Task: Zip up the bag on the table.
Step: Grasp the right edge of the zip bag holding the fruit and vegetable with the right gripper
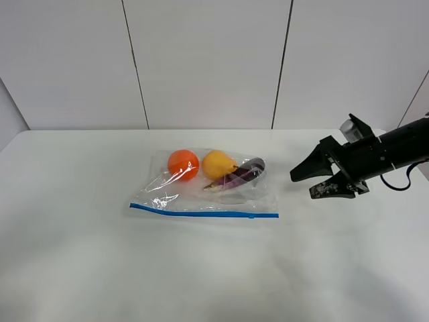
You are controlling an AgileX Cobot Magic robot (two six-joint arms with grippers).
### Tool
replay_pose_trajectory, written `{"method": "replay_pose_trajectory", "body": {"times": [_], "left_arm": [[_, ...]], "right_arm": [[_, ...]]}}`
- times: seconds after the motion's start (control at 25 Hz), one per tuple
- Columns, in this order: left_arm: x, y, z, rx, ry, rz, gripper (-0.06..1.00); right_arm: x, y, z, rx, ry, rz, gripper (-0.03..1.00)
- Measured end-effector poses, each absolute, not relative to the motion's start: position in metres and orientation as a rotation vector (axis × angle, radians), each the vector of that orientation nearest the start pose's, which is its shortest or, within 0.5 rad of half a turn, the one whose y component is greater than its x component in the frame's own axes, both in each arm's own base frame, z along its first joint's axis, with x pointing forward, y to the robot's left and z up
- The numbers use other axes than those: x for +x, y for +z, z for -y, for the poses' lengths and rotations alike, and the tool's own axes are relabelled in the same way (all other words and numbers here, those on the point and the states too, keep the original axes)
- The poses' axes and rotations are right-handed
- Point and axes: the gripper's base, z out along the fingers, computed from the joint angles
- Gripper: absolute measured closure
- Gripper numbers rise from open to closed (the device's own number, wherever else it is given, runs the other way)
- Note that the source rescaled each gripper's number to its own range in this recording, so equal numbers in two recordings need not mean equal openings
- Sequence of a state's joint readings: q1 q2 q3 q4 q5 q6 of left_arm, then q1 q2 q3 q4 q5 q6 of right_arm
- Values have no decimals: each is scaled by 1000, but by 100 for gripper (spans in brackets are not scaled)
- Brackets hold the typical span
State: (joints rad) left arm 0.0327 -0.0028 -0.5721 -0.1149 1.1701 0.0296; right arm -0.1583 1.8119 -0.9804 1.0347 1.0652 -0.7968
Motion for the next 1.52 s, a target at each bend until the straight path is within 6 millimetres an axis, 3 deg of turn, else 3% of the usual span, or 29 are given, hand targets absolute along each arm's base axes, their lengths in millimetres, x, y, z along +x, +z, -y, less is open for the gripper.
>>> {"method": "replay_pose_trajectory", "body": {"times": [0.44,0.76,1.0,1.08,1.32,1.52], "left_arm": [[-19,288,10,15,-99,-2075,-6],[-19,288,10,15,-99,-2075,-6],[-19,288,10,15,-99,-2075,-6],[-19,288,10,15,-99,-2075,-6],[-19,288,10,15,-99,-2075,-6],[-19,288,10,15,-99,-2075,-6]], "right_arm": [[327,104,-29,42,1417,-2718,13],[327,85,-66,-5,1431,-2748,13],[329,84,-67,-4,1426,-2736,13],[329,83,-67,-13,1423,-2734,19],[329,83,-66,-15,1408,-2735,52],[330,83,-66,-5,1410,-2729,58]]}}
